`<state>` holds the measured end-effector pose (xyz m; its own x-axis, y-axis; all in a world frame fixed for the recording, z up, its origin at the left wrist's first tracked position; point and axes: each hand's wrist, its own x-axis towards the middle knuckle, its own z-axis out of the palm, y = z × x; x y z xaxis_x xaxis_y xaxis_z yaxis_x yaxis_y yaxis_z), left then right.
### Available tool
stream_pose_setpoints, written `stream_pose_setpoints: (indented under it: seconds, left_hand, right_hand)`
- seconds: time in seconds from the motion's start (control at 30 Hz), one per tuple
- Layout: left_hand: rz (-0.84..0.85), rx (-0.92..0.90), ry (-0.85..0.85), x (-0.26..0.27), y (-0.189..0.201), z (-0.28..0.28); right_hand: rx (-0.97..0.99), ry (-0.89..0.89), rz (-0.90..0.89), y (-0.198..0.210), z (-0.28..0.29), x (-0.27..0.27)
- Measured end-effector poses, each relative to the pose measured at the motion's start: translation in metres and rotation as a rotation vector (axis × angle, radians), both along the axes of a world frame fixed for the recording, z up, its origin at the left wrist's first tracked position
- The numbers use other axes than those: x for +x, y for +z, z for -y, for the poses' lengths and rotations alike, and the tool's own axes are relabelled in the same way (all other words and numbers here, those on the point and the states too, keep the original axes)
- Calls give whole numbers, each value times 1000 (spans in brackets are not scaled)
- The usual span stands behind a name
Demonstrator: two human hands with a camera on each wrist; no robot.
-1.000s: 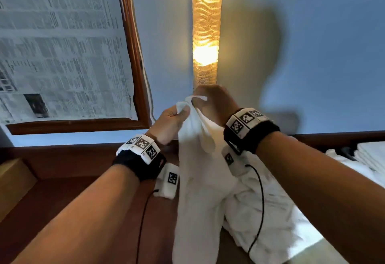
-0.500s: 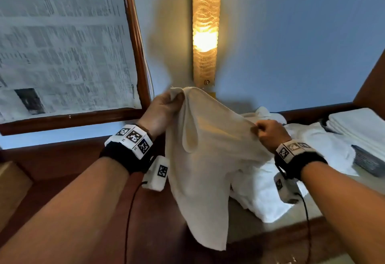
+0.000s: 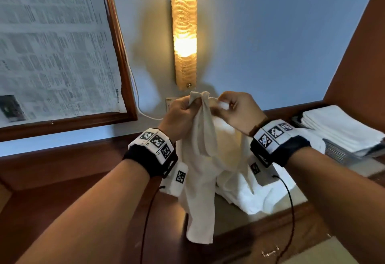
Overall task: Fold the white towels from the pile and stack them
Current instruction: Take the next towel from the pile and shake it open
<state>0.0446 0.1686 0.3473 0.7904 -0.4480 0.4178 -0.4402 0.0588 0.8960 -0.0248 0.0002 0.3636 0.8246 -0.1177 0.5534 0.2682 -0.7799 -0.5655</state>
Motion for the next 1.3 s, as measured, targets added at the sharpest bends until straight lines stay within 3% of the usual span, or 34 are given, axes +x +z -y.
stream_pose_setpoints:
  seconds: [0.1,0.2,0.33,0.43,0.6,0.77,0.87,1.03,1.13,1.23,1.3]
  left_hand:
    - [-40,-31,64,-1,9,0]
    - [-87,-16,101,2,21,-3]
    - [-165,-139,108,1,26,-8]
    - [-204,-188,56,-12,22,4]
    - [-186,-167,61,-39,13,35]
    - [-170,-104,50,-52,15,36]
    - [-67,-80,93,-53,31,21]
    - [31,-11,212,-60,57,-29]
    - [60,-13,343,-63,62,-81]
    - [-33,-120,267,-69,53,-128]
    - [-74,-117,223,-81,45,-147]
  right_hand:
    - [-124,31,-64,-31,2,-7]
    - [-200,-72,-106,-66,35,-4]
    - [47,-275,-302,-89,98,-20]
    - [97,-240,-199,-70,105,-10]
    - [2,66,14,-5,54,4]
    - [-218,29,18,39,38,-5]
    - [-215,76,-57,36,40,-23]
    - [-492,-40,-305,-2,29,-36]
    - [-374,-60,-405,-41,41,-44]
    - [-261,-79,-358,-62,21,-40]
    - [-184,-50,-294,-51,-24,-36]
